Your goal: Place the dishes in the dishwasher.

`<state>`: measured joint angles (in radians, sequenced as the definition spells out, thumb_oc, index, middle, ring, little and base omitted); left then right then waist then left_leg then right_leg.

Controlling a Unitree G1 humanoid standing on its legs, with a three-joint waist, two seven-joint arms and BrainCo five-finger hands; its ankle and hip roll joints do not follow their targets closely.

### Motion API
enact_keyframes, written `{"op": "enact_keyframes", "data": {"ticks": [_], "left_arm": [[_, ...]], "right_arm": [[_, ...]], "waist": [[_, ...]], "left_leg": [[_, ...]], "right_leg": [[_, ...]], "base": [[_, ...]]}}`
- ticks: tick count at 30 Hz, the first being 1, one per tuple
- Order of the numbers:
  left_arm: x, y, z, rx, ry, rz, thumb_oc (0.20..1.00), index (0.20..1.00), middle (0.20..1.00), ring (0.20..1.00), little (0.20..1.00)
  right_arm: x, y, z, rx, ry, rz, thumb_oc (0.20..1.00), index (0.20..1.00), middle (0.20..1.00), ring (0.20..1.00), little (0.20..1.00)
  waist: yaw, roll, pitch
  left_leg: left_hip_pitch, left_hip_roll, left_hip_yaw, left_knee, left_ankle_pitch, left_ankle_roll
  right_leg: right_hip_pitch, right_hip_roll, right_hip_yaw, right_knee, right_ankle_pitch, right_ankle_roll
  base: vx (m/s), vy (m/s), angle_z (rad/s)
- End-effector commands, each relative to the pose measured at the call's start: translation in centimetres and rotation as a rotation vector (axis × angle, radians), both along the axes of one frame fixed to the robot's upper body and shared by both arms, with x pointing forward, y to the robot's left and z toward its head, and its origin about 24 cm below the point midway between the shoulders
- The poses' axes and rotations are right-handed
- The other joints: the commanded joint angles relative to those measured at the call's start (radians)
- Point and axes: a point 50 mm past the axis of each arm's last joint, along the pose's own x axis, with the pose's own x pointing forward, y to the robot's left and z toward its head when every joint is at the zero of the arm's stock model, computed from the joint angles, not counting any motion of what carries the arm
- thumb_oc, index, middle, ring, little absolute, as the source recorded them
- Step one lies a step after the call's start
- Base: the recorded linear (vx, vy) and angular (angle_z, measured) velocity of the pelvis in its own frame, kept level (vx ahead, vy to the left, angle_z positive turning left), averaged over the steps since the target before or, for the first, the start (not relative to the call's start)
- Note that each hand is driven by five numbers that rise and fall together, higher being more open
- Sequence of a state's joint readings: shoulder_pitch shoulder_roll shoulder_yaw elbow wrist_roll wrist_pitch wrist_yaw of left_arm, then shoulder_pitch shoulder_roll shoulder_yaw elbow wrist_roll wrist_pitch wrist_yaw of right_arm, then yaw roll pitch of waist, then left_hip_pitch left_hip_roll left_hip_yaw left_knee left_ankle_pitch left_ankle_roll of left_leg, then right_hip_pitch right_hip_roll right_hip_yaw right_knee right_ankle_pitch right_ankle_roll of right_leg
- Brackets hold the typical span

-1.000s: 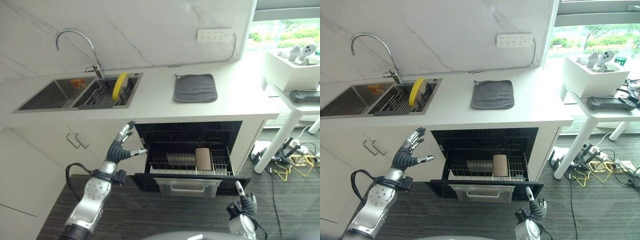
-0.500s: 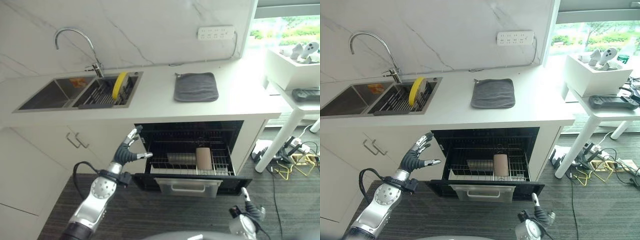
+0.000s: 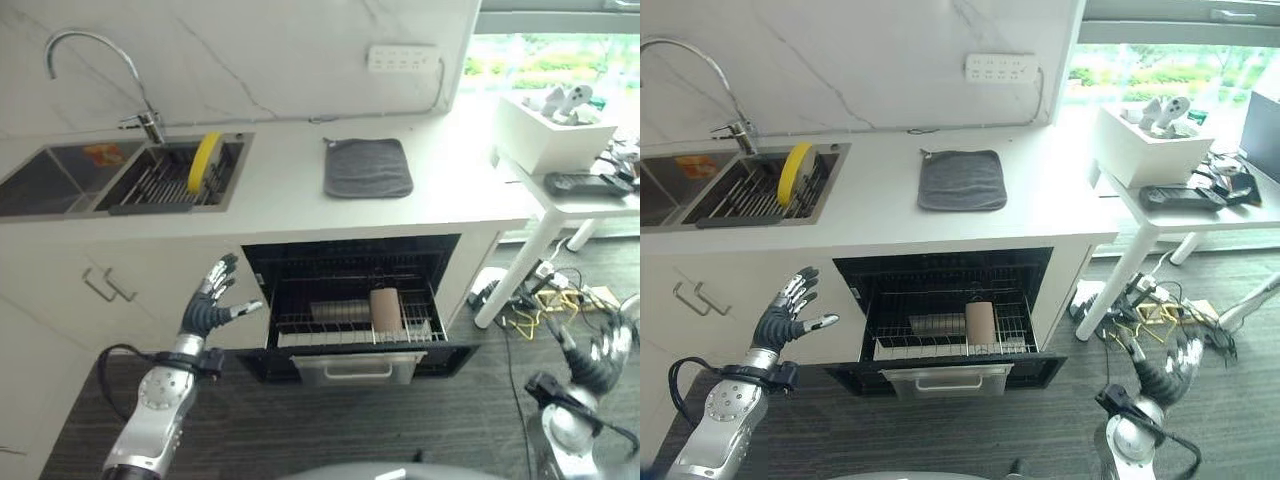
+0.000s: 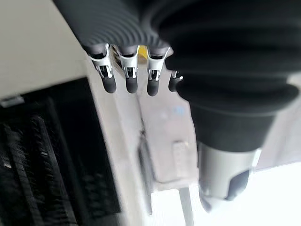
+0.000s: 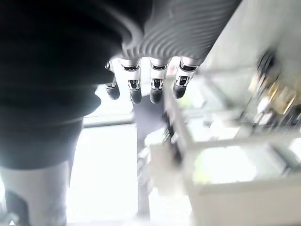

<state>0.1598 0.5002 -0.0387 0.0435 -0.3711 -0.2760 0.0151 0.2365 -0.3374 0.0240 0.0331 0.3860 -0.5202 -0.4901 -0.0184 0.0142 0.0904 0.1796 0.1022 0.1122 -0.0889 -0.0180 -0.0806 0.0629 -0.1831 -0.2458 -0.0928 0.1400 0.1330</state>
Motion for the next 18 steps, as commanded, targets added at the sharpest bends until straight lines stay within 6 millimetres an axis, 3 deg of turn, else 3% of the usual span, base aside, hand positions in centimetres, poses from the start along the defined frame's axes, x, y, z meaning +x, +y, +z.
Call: {"op": "enact_keyframes", "data": {"ticks": [1, 6, 13, 14, 18], "left_arm": [[1.8, 0.3, 2.8, -0.032, -0.171, -0.005, 1.0, 1.0, 1.0, 1.0, 1.0], [1.9, -1.9, 3.2, -0.022, -0.203, -0.152, 1.0, 1.0, 1.0, 1.0, 1.0], [1.9, -2.6, 3.3, 0.012, -0.195, -0.169, 1.0, 1.0, 1.0, 1.0, 1.0], [3.6, -3.4, 5.8, -0.162, -0.28, -0.154, 1.0, 1.0, 1.0, 1.0, 1.0], [3.4, -3.3, 5.4, -0.171, -0.265, -0.151, 1.0, 1.0, 1.0, 1.0, 1.0]], "right_arm": [[3.1, 3.2, 2.6, 0.032, -0.13, 0.466, 1.0, 1.0, 1.0, 1.0, 1.0], [3.7, 6.7, 3.2, -0.011, -0.126, 0.84, 1.0, 1.0, 1.0, 1.0, 1.0], [4.6, 8.0, 4.2, -0.101, -0.117, 0.943, 1.0, 1.0, 1.0, 1.0, 1.0], [7.3, 6.6, 6.7, 0.102, -0.211, 0.882, 1.0, 1.0, 1.0, 1.0, 1.0], [7.2, 6.9, 6.4, 0.134, -0.205, 0.886, 1.0, 1.0, 1.0, 1.0, 1.0]], "waist": [[0.022, -0.027, 0.022], [0.037, -0.037, 0.01], [0.058, -0.04, 0.0], [0.049, -0.042, -0.006], [0.049, -0.041, -0.005]], "left_leg": [[-0.032, 0.027, 0.005, 0.002, -0.016, 0.03], [-0.032, 0.033, 0.003, 0.002, -0.01, 0.021], [-0.037, 0.052, -0.011, 0.002, 0.001, 0.009], [-0.048, -0.08, -0.079, 0.029, -0.012, 0.077], [-0.043, -0.082, -0.079, 0.024, -0.013, 0.079]], "right_leg": [[0.07, -0.103, -0.007, 0.011, -0.047, 0.073], [0.071, -0.091, 0.0, 0.006, -0.052, 0.067], [0.079, -0.069, -0.005, 0.005, -0.066, 0.053], [0.083, 0.09, 0.084, 0.017, -0.111, -0.052], [0.084, 0.091, 0.088, 0.016, -0.112, -0.052]], "base": [[-0.02, -0.022, -0.17], [-0.01, -0.046, -0.04], [-0.01, -0.05, 0.0], [0.0, 0.0, 0.0], [0.0, 0.001, -0.04]]}}
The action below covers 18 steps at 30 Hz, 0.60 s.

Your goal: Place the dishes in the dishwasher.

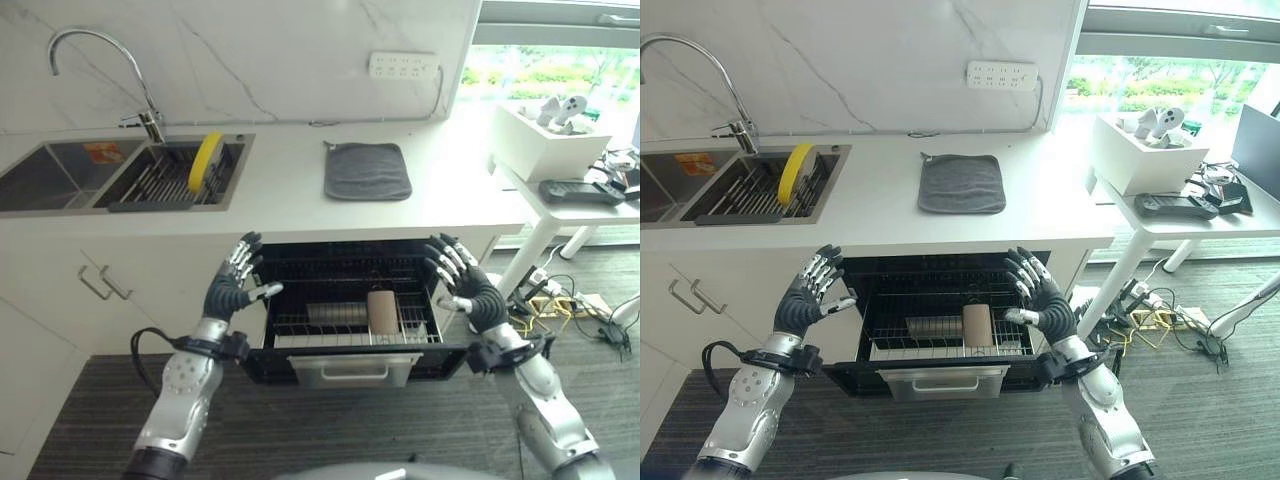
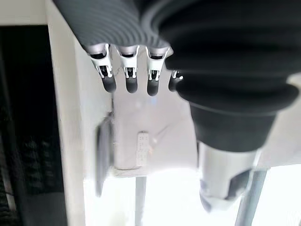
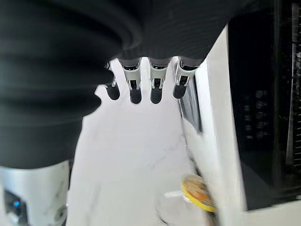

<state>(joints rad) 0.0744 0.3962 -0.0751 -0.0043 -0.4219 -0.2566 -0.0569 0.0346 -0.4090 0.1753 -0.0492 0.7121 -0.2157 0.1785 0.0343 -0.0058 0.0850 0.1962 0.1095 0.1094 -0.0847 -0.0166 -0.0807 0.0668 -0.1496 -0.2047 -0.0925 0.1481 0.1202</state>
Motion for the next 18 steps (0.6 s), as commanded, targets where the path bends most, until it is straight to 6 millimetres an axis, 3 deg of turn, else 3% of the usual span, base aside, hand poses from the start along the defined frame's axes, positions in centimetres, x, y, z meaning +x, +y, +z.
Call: {"op": "enact_keyframes", "data": {"ticks": [1, 13, 18], "left_arm": [[1.6, 0.4, 3.9, -0.029, -0.173, -0.011, 1.0, 1.0, 1.0, 1.0, 1.0], [1.0, 1.1, 3.7, -0.004, -0.158, 0.025, 1.0, 1.0, 1.0, 1.0, 1.0], [0.4, 2.0, 3.6, 0.018, -0.158, 0.064, 1.0, 1.0, 1.0, 1.0, 1.0]], "right_arm": [[1.9, 0.1, 3.7, 0.083, -0.158, -0.005, 1.0, 1.0, 1.0, 1.0, 1.0], [1.7, -0.1, 2.8, 0.033, -0.1, -0.083, 1.0, 1.0, 1.0, 1.0, 1.0], [1.2, 0.1, 2.8, -0.012, -0.097, -0.088, 1.0, 1.0, 1.0, 1.0, 1.0]], "waist": [[-0.004, -0.021, 0.001], [-0.009, -0.015, 0.01], [-0.003, -0.016, 0.026]], "left_leg": [[-0.058, -0.089, -0.076, 0.018, -0.014, 0.08], [-0.059, -0.094, -0.081, 0.029, -0.016, 0.085], [-0.078, -0.088, -0.099, 0.058, -0.01, 0.082]], "right_leg": [[0.081, 0.058, 0.046, 0.016, -0.12, -0.038], [0.08, 0.066, 0.059, 0.018, -0.121, -0.045], [0.062, 0.09, 0.059, 0.092, -0.168, -0.069]], "base": [[0.0, 0.0, 0.0], [0.0, -0.006, 0.0], [0.04, -0.09, 0.01]]}}
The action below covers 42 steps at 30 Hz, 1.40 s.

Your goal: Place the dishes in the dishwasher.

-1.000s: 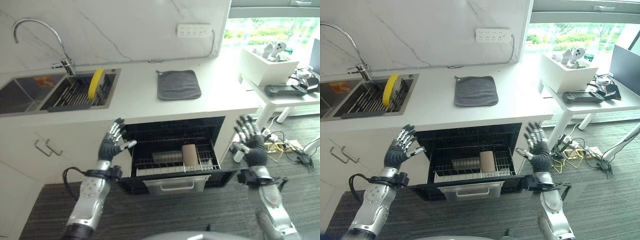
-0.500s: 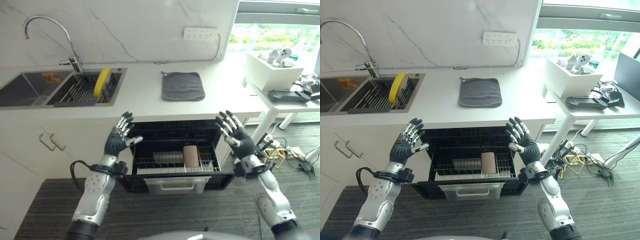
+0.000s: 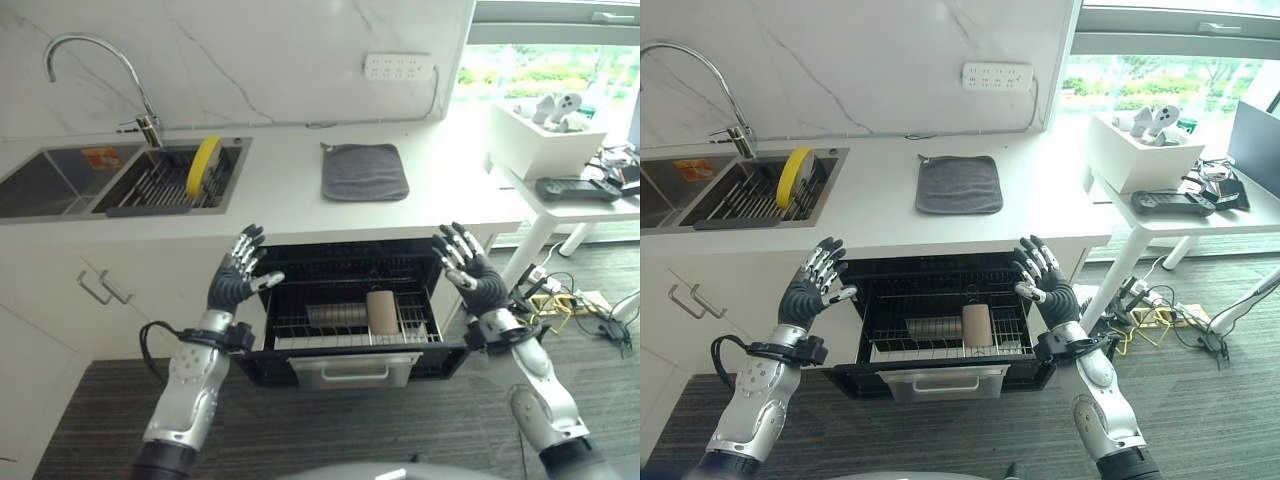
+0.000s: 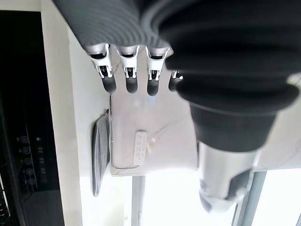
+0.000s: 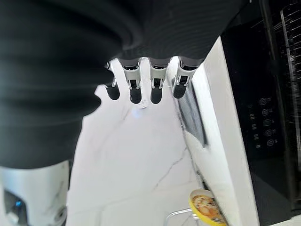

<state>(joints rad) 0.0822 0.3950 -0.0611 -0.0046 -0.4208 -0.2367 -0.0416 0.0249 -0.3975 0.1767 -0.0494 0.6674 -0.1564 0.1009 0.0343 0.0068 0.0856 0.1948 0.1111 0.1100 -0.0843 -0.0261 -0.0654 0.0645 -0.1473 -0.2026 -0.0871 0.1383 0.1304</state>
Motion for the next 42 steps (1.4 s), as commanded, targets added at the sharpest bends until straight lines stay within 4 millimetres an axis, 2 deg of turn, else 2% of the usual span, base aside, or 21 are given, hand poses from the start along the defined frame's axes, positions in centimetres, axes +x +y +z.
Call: {"op": "enact_keyframes", "data": {"ticks": [1, 3, 4, 6, 9, 10, 12, 14, 15, 16, 17, 18, 19, 21, 23, 25, 27, 31, 36, 39, 42], "left_arm": [[0.4, 2.0, 4.0, -0.006, -0.186, 0.041, 1.0, 1.0, 1.0, 1.0, 1.0], [0.2, 2.3, 4.2, -0.054, -0.211, 0.053, 1.0, 1.0, 1.0, 1.0, 1.0], [0.2, 1.7, 4.5, -0.098, -0.257, 0.024, 1.0, 1.0, 1.0, 1.0, 1.0], [0.3, 1.1, 4.7, -0.091, -0.273, -0.01, 1.0, 1.0, 1.0, 1.0, 1.0], [0.2, 0.8, 5.1, -0.12, -0.299, -0.033, 1.0, 1.0, 1.0, 1.0, 1.0], [0.4, 1.0, 5.3, -0.148, -0.318, -0.009, 1.0, 1.0, 1.0, 1.0, 1.0], [0.9, 0.8, 5.4, -0.151, -0.328, 0.018, 1.0, 1.0, 1.0, 1.0, 1.0], [1.2, 0.6, 5.3, -0.129, -0.325, 0.015, 1.0, 1.0, 1.0, 1.0, 1.0], [1.4, 0.7, 4.6, -0.106, -0.283, 0.001, 1.0, 1.0, 1.0, 1.0, 1.0], [1.4, 0.7, 4.5, -0.099, -0.276, -0.011, 1.0, 1.0, 1.0, 1.0, 1.0], [1.6, 0.7, 4.8, -0.049, -0.267, -0.041, 1.0, 1.0, 1.0, 1.0, 1.0], [1.7, 0.9, 4.6, 0.003, -0.239, -0.049, 1.0, 1.0, 1.0, 1.0, 1.0], [1.4, 1.4, 4.5, 0.011, -0.236, -0.037, 1.0, 1.0, 1.0, 1.0, 1.0], [1.0, 2.1, 4.6, 0.028, -0.241, -0.025, 1.0, 1.0, 1.0, 1.0, 1.0], [0.8, 1.9, 4.8, 0.038, -0.254, -0.037, 1.0, 1.0, 1.0, 1.0, 1.0], [0.7, 1.3, 4.9, 0.026, -0.261, -0.037, 1.0, 1.0, 1.0, 1.0, 1.0], [0.4, 0.7, 4.5, 0.022, -0.259, -0.044, 1.0, 1.0, 1.0, 1.0, 1.0], [0.5, 0.5, 4.1, 0.017, -0.244, -0.046, 1.0, 1.0, 1.0, 1.0, 1.0], [0.5, 1.0, 4.2, 0.012, -0.247, -0.028, 1.0, 1.0, 1.0, 1.0, 1.0], [0.3, 1.0, 4.1, 0.009, -0.242, -0.037, 1.0, 1.0, 1.0, 1.0, 1.0], [0.3, 1.3, 3.8, 0.0, -0.223, -0.014, 1.0, 1.0, 1.0, 1.0, 1.0]], "right_arm": [[0.7, -0.4, 3.5, 0.016, -0.167, -0.06, 1.0, 1.0, 1.0, 1.0, 1.0], [0.8, -0.7, 3.9, 0.01, -0.198, -0.085, 1.0, 1.0, 1.0, 1.0, 1.0], [1.1, -1.1, 4.7, -0.014, -0.247, -0.12, 1.0, 1.0, 1.0, 1.0, 1.0], [1.5, -1.3, 5.1, -0.014, -0.265, -0.138, 1.0, 1.0, 1.0, 1.0, 1.0], [1.6, -1.7, 5.8, -0.016, -0.301, -0.178, 1.0, 1.0, 1.0, 1.0, 1.0], [1.5, -2.0, 6.3, -0.02, -0.32, -0.201, 1.0, 1.0, 1.0, 1.0, 1.0], [1.7, -2.8, 6.9, -0.02, -0.336, -0.223, 1.0, 1.0, 1.0, 1.0, 1.0], [2.0, -3.6, 7.2, -0.025, -0.352, -0.245, 1.0, 1.0, 1.0, 1.0, 1.0], [2.1, -4.3, 6.8, 0.001, -0.324, -0.284, 1.0, 1.0, 1.0, 1.0, 1.0], [1.9, -4.5, 6.6, 0.015, -0.317, -0.292, 1.0, 1.0, 1.0, 1.0, 1.0], [1.5, -4.8, 6.2, 0.026, -0.318, -0.313, 1.0, 1.0, 1.0, 1.0, 1.0], [1.2, -4.6, 5.6, 0.056, -0.289, -0.323, 1.0, 1.0, 1.0, 1.0, 1.0], [1.1, -4.4, 5.4, 0.075, -0.283, -0.314, 1.0, 1.0, 1.0, 1.0, 1.0], [1.0, -3.9, 5.1, 0.076, -0.292, -0.296, 1.0, 1.0, 1.0, 1.0, 1.0], [0.5, -3.5, 4.9, 0.062, -0.296, -0.296, 1.0, 1.0, 1.0, 1.0, 1.0], [0.1, -3.1, 4.9, 0.061, -0.29, -0.293, 1.0, 1.0, 1.0, 1.0, 1.0], [-0.1, -3.0, 4.7, 0.061, -0.285, -0.285, 1.0, 1.0, 1.0, 1.0, 1.0], [0.3, -3.3, 4.4, 0.071, -0.263, -0.279, 1.0, 1.0, 1.0, 1.0, 1.0], [0.6, -3.0, 4.8, 0.048, -0.275, -0.242, 1.0, 1.0, 1.0, 1.0, 1.0], [0.7, -3.0, 4.4, 0.053, -0.268, -0.247, 1.0, 1.0, 1.0, 1.0, 1.0], [0.8, -2.6, 4.4, 0.038, -0.252, -0.239, 1.0, 1.0, 1.0, 1.0, 1.0]], "waist": [[-0.004, -0.03, 0.035], [-0.003, -0.031, 0.058], [0.01, -0.036, 0.104], [0.016, -0.032, 0.117], [0.01, -0.015, 0.108], [-0.006, -0.003, 0.095], [-0.034, 0.017, 0.079], [-0.052, 0.032, 0.076], [-0.056, 0.023, 0.073], [-0.051, 0.017, 0.071], [-0.048, 0.003, 0.067], [-0.035, -0.016, 0.064], [-0.019, -0.02, 0.064], [0.002, -0.022, 0.066], [0.0, -0.019, 0.067], [-0.016, -0.033, 0.071], [-0.03, -0.041, 0.072], [-0.036, -0.042, 0.054], [-0.033, -0.051, 0.076], [-0.029, -0.043, 0.09], [-0.026, -0.029, 0.088]], "left_leg": [[-0.095, -0.093, -0.108, 0.094, -0.007, 0.067], [-0.13, -0.105, -0.113, 0.176, -0.027, 0.073], [-0.216, -0.109, -0.129, 0.32, -0.011, 0.058], [-0.232, -0.088, -0.143, 0.316, 0.001, 0.046], [-0.203, -0.004, -0.135, 0.207, 0.08, 0.002], [-0.181, 0.059, -0.126, 0.15, 0.146, -0.024], [-0.147, 0.109, -0.121, 0.121, 0.173, -0.042], [-0.135, 0.105, -0.115, 0.132, 0.125, -0.049], [-0.121, 0.066, -0.098, 0.151, 0.029, -0.038], [-0.125, 0.048, -0.103, 0.163, 0.015, -0.033], [-0.128, 0.019, -0.105, 0.164, -0.016, -0.013], [-0.125, -0.026, -0.097, 0.158, -0.052, 0.016], [-0.123, -0.035, -0.081, 0.157, -0.062, 0.027], [-0.134, -0.047, -0.053, 0.157, -0.064, 0.054], [-0.143, -0.072, -0.045, 0.133, -0.049, 0.088], [-0.134, -0.123, -0.067, 0.114, -0.047, 0.11], [-0.124, -0.152, -0.094, 0.106, -0.043, 0.116], [-0.107, -0.154, -0.068, 0.104, -0.036, 0.107], [-0.182, -0.139, 0.005, 0.347, -0.085, 0.077], [-0.237, -0.116, -0.005, 0.403, -0.026, 0.054], [-0.245, -0.079, -0.016, 0.306, 0.032, 0.034]], "right_leg": [[0.051, 0.09, 0.057, 0.114, -0.168, -0.086], [0.031, 0.085, 0.062, 0.146, -0.174, -0.095], [0.024, 0.078, 0.074, 0.169, -0.179, -0.111], [0.024, 0.076, 0.073, 0.181, -0.185, -0.112], [0.028, 0.066, 0.067, 0.19, -0.202, -0.107], [0.028, 0.054, 0.071, 0.195, -0.215, -0.104], [0.003, 0.026, 0.092, 0.215, -0.223, -0.096], [-0.03, -0.007, 0.122, 0.255, -0.224, -0.074], [-0.029, -0.055, 0.134, 0.251, -0.187, -0.026], [-0.02, -0.077, 0.126, 0.227, -0.152, 0.0], [-0.023, -0.13, 0.123, 0.177, -0.073, 0.045], [-0.042, -0.187, 0.101, 0.123, 0.029, 0.065], [-0.052, -0.186, 0.054, 0.132, 0.033, 0.061], [-0.064, -0.144, 0.003, 0.187, -0.01, 0.05], [-0.08, -0.037, 0.007, 0.257, -0.11, 0.018], [-0.082, 0.1, 0.055, 0.277, -0.164, -0.038], [-0.067, 0.155, 0.106, 0.242, -0.16, -0.063], [-0.008, 0.156, 0.095, 0.152, -0.163, -0.086], [0.013, 0.128, 0.076, 0.145, -0.159, -0.113], [0.027, 0.137, 0.098, 0.134, -0.151, -0.12], [0.05, 0.139, 0.104, 0.135, -0.173, -0.12]], "base": [[0.0, -0.059, 0.02], [-0.11, -0.029, 0.15], [-0.2, 0.016, 0.15], [-0.17, 0.136, 0.21], [-0.1, 0.354, 0.13], [-0.16, 0.675, 0.23], [-0.19, 0.71, 0.3], [-0.22, 0.768, -0.3], [-0.21, 0.77, -0.54], [-0.2, 0.583, -0.39], [-0.24, 0.391, -0.04], [-0.27, 0.385, 0.22], [-0.25, 0.332, 0.21], [-0.18, 0.216, -0.35], [-0.12, 0.265, -0.67], [0.02, 0.17, -0.17], [0.12, 0.039, 0.17], [0.14, -0.053, 0.1], [0.07, -0.111, 0.02], [0.07, -0.03, -0.04], [0.11, 0.075, 0.03]]}}
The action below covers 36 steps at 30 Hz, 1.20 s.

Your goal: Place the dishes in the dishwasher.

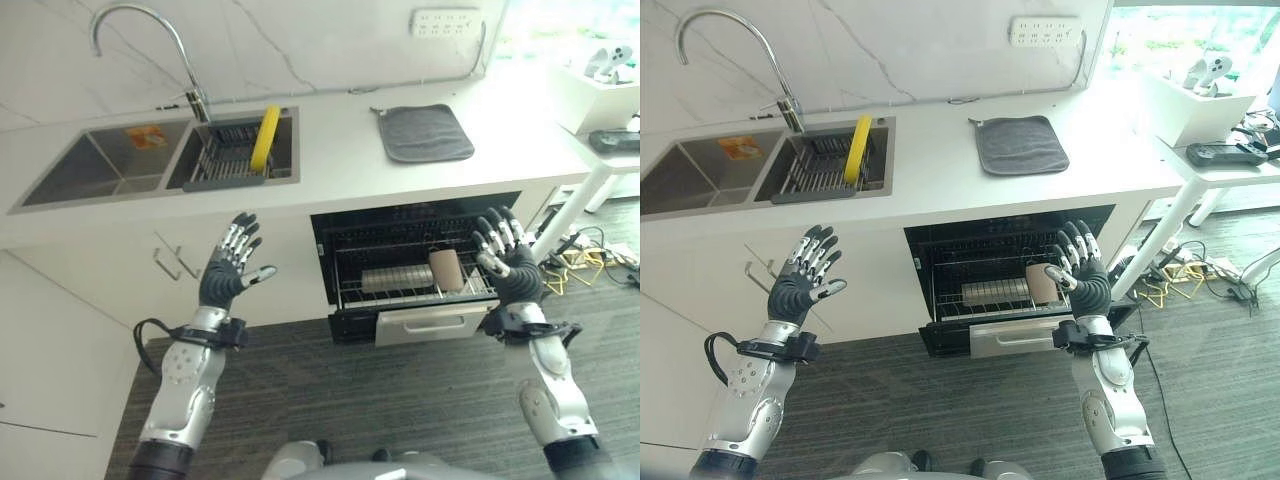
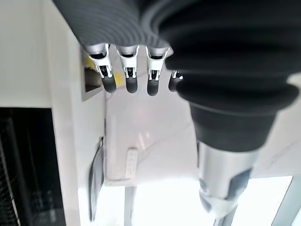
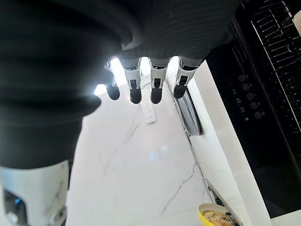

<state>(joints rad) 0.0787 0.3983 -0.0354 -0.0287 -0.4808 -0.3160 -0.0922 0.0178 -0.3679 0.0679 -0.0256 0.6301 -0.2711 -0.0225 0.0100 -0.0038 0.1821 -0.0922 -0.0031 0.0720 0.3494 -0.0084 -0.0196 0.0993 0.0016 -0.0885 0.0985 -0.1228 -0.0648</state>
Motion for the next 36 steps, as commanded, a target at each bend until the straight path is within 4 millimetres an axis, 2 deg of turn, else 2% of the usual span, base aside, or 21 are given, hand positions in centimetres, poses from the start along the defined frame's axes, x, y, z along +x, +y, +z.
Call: {"op": "enact_keyframes", "data": {"ticks": [1, 4, 7, 11, 13, 15, 16, 17, 18, 19, 20, 21, 22, 23, 24, 26, 27, 28, 29, 31, 36], "left_arm": [[0.4, 0.9, 2.1, 0.045, -0.108, 0.022, 1.0, 1.0, 1.0, 1.0, 1.0], [0.5, 0.7, 1.9, 0.084, -0.097, 0.004, 1.0, 1.0, 1.0, 1.0, 1.0], [0.6, 1.1, 2.0, 0.077, -0.108, 0.003, 1.0, 1.0, 1.0, 1.0, 1.0], [0.6, 1.2, 1.8, 0.077, -0.102, -0.021, 1.0, 1.0, 1.0, 1.0, 1.0], [0.6, 0.8, 1.5, 0.092, -0.088, -0.06, 1.0, 1.0, 1.0, 1.0, 1.0], [1.0, 0.0, 1.9, 0.127, -0.11, -0.111, 1.0, 1.0, 1.0, 1.0, 1.0], [1.3, -0.5, 2.2, 0.132, -0.13, -0.123, 1.0, 1.0, 1.0, 1.0, 1.0], [1.9, -0.6, 2.8, 0.124, -0.14, -0.109, 1.0, 1.0, 1.0, 1.0, 1.0], [1.9, -0.6, 2.8, 0.124, -0.14, -0.109, 1.0, 1.0, 1.0, 1.0, 1.0], [2.7, -0.6, 3.1, 0.146, -0.131, -0.088, 1.0, 1.0, 1.0, 1.0, 1.0], [3.0, -0.8, 3.2, 0.167, -0.127, -0.106, 1.0, 1.0, 1.0, 1.0, 1.0], [3.3, -1.2, 3.6, 0.199, -0.132, -0.154, 1.0, 1.0, 1.0, 1.0, 1.0], [3.6, -1.4, 3.8, 0.218, -0.121, -0.165, 1.0, 1.0, 1.0, 1.0, 1.0], [3.7, -1.4, 3.6, 0.24, -0.098, -0.172, 1.0, 1.0, 1.0, 1.0, 1.0], [3.5, -1.1, 3.4, 0.268, -0.091, -0.16, 1.0, 1.0, 1.0, 1.0, 1.0], [2.6, -0.2, 2.9, 0.295, -0.071, -0.119, 1.0, 1.0, 1.0, 1.0, 1.0], [2.2, 0.1, 2.9, 0.293, -0.072, -0.117, 1.0, 1.0, 1.0, 1.0, 1.0], [2.0, 0.3, 3.0, 0.286, -0.079, -0.117, 1.0, 1.0, 1.0, 1.0, 1.0], [1.9, 0.2, 3.3, 0.278, -0.093, -0.105, 1.0, 1.0, 1.0, 1.0, 1.0], [2.1, -0.3, 3.6, 0.269, -0.104, -0.1, 1.0, 1.0, 1.0, 1.0, 1.0], [2.2, -1.0, 3.0, 0.239, -0.077, -0.109, 1.0, 1.0, 1.0, 1.0, 1.0]], "right_arm": [[0.5, 0.4, 3.0, 0.0, -0.145, 0.017, 1.0, 1.0, 1.0, 1.0, 1.0], [0.5, 0.5, 2.9, -0.007, -0.149, 0.014, 1.0, 1.0, 1.0, 1.0, 1.0], [0.6, 0.0, 3.1, -0.013, -0.154, -0.008, 1.0, 1.0, 1.0, 1.0, 1.0], [0.4, -1.0, 2.7, 0.008, -0.138, -0.049, 1.0, 1.0, 1.0, 1.0, 1.0], [0.2, -1.4, 2.6, 0.019, -0.153, -0.077, 1.0, 1.0, 1.0, 1.0, 1.0], [0.2, -1.7, 2.8, 0.014, -0.171, -0.103, 1.0, 1.0, 1.0, 1.0, 1.0], [0.3, -1.8, 3.2, 0.003, -0.186, -0.116, 1.0, 1.0, 1.0, 1.0, 1.0], [0.6, -1.9, 3.5, -0.005, -0.195, -0.111, 1.0, 1.0, 1.0, 1.0, 1.0], [0.6, -1.9, 3.5, -0.005, -0.195, -0.111, 1.0, 1.0, 1.0, 1.0, 1.0], [0.9, -2.5, 3.8, 0.017, -0.196, -0.121, 1.0, 1.0, 1.0, 1.0, 1.0], [0.7, -3.0, 3.6, 0.044, -0.189, -0.14, 1.0, 1.0, 1.0, 1.0, 1.0], [0.1, -3.8, 3.0, 0.079, -0.175, -0.174, 1.0, 1.0, 1.0, 1.0, 1.0], [-0.2, -3.7, 2.5, 0.094, -0.163, -0.171, 1.0, 1.0, 1.0, 1.0, 1.0], [-0.2, -3.4, 2.1, 0.111, -0.151, -0.152, 1.0, 1.0, 1.0, 1.0, 1.0], [-0.3, -3.1, 1.9, 0.123, -0.153, -0.131, 1.0, 1.0, 1.0, 1.0, 1.0], [0.0, -2.3, 2.0, 0.126, -0.161, -0.082, 1.0, 1.0, 1.0, 1.0, 1.0], [0.2, -1.8, 2.1, 0.124, -0.163, -0.083, 1.0, 1.0, 1.0, 1.0, 1.0], [0.0, -1.8, 2.1, 0.112, -0.157, -0.088, 1.0, 1.0, 1.0, 1.0, 1.0], [0.1, -1.6, 2.0, 0.105, -0.154, -0.08, 1.0, 1.0, 1.0, 1.0, 1.0], [-0.1, -1.4, 1.9, 0.104, -0.149, -0.082, 1.0, 1.0, 1.0, 1.0, 1.0], [0.1, -1.2, 2.4, 0.078, -0.155, -0.05, 1.0, 1.0, 1.0, 1.0, 1.0]], "waist": [[-0.003, -0.014, -0.01], [-0.014, 0.018, -0.015], [-0.022, 0.041, -0.013], [-0.043, 0.06, -0.005], [-0.048, 0.061, -0.007], [-0.049, 0.065, -0.011], [-0.047, 0.07, -0.013], [-0.05, 0.075, -0.012], [-0.05, 0.075, -0.012], [-0.059, 0.062, -0.024], [-0.058, 0.052, -0.029], [-0.059, 0.034, -0.035], [-0.06, 0.023, -0.04], [-0.052, 0.011, -0.046], [-0.036, 0.002, -0.05], [0.014, -0.005, -0.057], [0.032, -0.004, -0.062], [0.035, -0.007, -0.071], [0.036, -0.013, -0.07], [0.026, -0.013, -0.073], [0.028, -0.015, -0.092]], "left_leg": [[0.049, 0.046, 0.021, -0.157, 0.028, -0.018], [0.079, 0.153, 0.027, -0.319, 0.159, -0.081], [0.086, 0.218, -0.003, -0.375, 0.241, -0.105], [0.089, 0.287, -0.032, -0.411, 0.29, -0.121], [0.084, 0.299, -0.06, -0.42, 0.292, -0.132], [0.086, 0.296, -0.098, -0.42, 0.277, -0.136], [0.094, 0.287, -0.125, -0.416, 0.256, -0.135], [0.096, 0.267, -0.172, -0.364, 0.193, -0.133], [0.096, 0.267, -0.172, -0.364, 0.193, -0.133], [0.109, 0.213, -0.174, -0.286, 0.052, -0.116], [0.101, 0.192, -0.172, -0.245, 0.025, -0.112], [0.088, 0.16, -0.179, -0.203, -0.007, -0.097], [0.089, 0.152, -0.165, -0.208, -0.023, -0.079], [0.093, 0.138, -0.142, -0.216, -0.039, -0.066], [0.094, 0.132, -0.118, -0.217, -0.052, -0.057], [0.108, 0.142, -0.026, -0.244, -0.049, -0.043], [0.114, 0.124, -0.002, -0.277, -0.053, -0.019], [0.108, 0.103, -0.004, -0.297, -0.05, -0.009], [0.118, 0.089, 0.008, -0.312, -0.051, 0.001], [0.124, 0.079, -0.017, -0.34, -0.037, 0.008], [0.156, 0.099, 0.01, -0.421, 0.007, -0.012]], "right_leg": [[0.016, -0.011, -0.011, -0.049, 0.083, 0.076], [0.025, -0.013, -0.019, -0.025, 0.04, 0.077], [0.015, -0.015, 0.003, 0.023, 0.003, 0.073], [-0.029, -0.036, 0.03, 0.139, -0.048, 0.073], [-0.033, -0.053, 0.047, 0.153, -0.055, 0.083], [-0.026, -0.075, 0.069, 0.145, -0.051, 0.099], [-0.029, -0.086, 0.088, 0.147, -0.052, 0.11], [-0.045, -0.104, 0.127, 0.183, -0.063, 0.125], [-0.045, -0.104, 0.127, 0.183, -0.063, 0.125], [-0.066, -0.152, 0.172, 0.192, -0.051, 0.158], [-0.061, -0.183, 0.167, 0.169, -0.021, 0.182], [-0.051, -0.229, 0.163, 0.125, 0.039, 0.218], [-0.062, -0.27, 0.145, 0.096, 0.095, 0.24], [-0.079, -0.304, 0.116, 0.059, 0.16, 0.248], [-0.093, -0.325, 0.069, 0.033, 0.198, 0.251], [-0.11, -0.352, -0.094, 0.027, 0.228, 0.259], [-0.111, -0.302, -0.119, 0.026, 0.18, 0.254], [-0.102, -0.268, -0.128, -0.008, 0.158, 0.246], [-0.111, -0.285, -0.137, -0.014, 0.199, 0.252], [-0.106, -0.252, -0.087, -0.045, 0.189, 0.244], [-0.057, -0.216, -0.121, -0.121, 0.186, 0.232]], "base": [[0.12, 0.139, 0.0], [0.11, 0.172, -0.07], [0.1, 0.201, -0.25], [0.13, 0.358, -0.42], [0.13, 0.427, -0.15], [0.14, 0.578, -0.03], [0.15, 0.782, -0.1], [0.11, 0.584, -0.43], [0.09, 0.75, -0.82], [0.02, 0.537, -1.05], [0.0, 0.723, -1.03], [-0.05, 0.378, -1.09], [-0.08, 0.375, -1.07], [-0.11, 0.221, -0.84], [-0.13, 0.18, -0.66], [-0.18, 0.173, -1.38], [-0.18, 0.215, -2.1], [-0.16, 0.154, -1.61], [-0.1, 0.036, -0.9], [-0.04, -0.065, 0.08], [0.04, -0.093, 0.14]]}}
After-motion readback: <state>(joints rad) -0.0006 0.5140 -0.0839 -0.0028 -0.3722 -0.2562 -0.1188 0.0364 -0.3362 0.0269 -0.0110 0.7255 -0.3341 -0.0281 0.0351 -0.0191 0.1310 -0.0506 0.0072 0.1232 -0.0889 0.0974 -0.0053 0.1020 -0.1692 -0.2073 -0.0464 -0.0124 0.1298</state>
